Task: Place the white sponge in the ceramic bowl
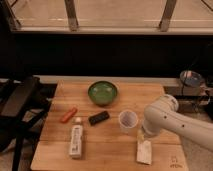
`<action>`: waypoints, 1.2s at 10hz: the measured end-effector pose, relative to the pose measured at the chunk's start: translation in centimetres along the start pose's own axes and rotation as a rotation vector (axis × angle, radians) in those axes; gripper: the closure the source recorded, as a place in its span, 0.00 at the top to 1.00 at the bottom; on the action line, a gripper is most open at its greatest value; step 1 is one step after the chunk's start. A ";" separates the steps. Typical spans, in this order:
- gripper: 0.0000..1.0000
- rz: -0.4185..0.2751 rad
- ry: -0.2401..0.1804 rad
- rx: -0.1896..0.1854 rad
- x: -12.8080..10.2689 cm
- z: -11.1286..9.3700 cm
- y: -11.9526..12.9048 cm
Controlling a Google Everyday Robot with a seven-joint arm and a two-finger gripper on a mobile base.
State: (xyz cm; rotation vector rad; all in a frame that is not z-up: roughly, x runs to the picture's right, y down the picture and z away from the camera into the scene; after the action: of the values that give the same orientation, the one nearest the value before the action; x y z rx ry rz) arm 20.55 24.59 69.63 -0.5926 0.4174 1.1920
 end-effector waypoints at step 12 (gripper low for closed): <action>0.80 0.185 0.209 0.099 0.9 9.9 -1.2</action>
State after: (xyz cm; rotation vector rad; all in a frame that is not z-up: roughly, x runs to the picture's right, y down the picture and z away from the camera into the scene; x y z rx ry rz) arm 21.93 31.16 77.05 -0.6043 0.7169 1.2819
